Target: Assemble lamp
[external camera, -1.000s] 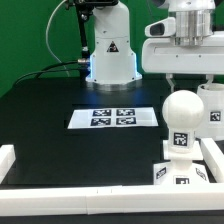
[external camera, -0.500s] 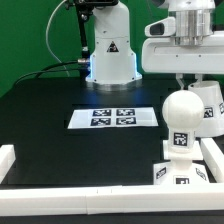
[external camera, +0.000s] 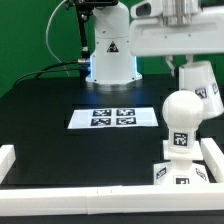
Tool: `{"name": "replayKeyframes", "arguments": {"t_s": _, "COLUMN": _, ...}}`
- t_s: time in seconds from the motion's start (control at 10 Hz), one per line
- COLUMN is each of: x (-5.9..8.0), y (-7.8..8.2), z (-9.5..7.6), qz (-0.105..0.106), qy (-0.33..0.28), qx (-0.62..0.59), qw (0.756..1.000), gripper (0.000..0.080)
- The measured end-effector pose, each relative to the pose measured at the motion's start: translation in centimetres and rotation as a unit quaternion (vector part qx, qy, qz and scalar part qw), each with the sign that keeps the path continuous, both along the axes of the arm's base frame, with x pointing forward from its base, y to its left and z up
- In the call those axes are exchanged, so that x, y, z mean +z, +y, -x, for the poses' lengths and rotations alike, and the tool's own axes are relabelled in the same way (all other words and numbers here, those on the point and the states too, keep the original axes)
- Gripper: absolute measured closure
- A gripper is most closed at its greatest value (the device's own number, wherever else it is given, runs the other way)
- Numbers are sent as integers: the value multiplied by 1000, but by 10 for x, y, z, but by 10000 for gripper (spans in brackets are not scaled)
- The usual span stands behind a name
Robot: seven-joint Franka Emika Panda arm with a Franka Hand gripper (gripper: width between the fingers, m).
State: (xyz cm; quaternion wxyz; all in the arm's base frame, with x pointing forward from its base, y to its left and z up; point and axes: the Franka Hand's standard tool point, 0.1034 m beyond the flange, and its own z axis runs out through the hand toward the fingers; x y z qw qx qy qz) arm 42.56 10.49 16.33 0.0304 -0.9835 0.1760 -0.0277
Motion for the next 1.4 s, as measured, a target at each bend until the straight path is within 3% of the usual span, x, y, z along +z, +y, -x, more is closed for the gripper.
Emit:
{"name": "replayKeyframes", "arguments": {"t_s": 0.1, "x": 24, "y": -8, "z": -3, "qz": 3, "qy": 1, "qx": 11, "qw": 1000, "gripper": 758}}
{"name": "replayKeyframes", "arguments": {"t_s": 0.2, "x": 48, "y": -7, "z": -8, "qz": 10, "qy": 12, "qx": 16, "qw": 1000, "gripper": 758}}
{"name": "replayKeyframes", "arguments": {"t_s": 0.3, "x": 59, "y": 5, "z": -14, "qz": 18, "qy": 13, "qx": 21, "qw": 1000, "gripper": 758}}
{"name": "replayKeyframes", "arguments": {"t_s": 0.4, "x": 52, "y": 17, "z": -12, "qz": 25, "qy": 19, "qx": 14, "qw": 999, "gripper": 758}}
{"name": "replayKeyframes", "arguments": {"t_s": 0.8, "x": 50, "y": 12, "z": -14, "qz": 25, "qy": 23, "qx": 44, "qw": 998, "gripper": 758}}
{"name": "replayKeyframes", "arguments": {"t_s": 1.1, "x": 97, "y": -26, "z": -76, "qz": 15, "qy": 9, "qx": 98, "qw": 995, "gripper": 758}}
{"name": "replayKeyframes", "arguments": {"t_s": 1.2, "x": 112, "y": -42, "z": -102, "qz": 24, "qy": -4, "qx": 125, "qw": 992, "gripper": 758}}
{"name": "replayKeyframes", "arguments": {"t_s": 1.4, "x": 135, "y": -43, "z": -119, "qz": 39, "qy": 12, "qx": 132, "qw": 990, "gripper": 758}}
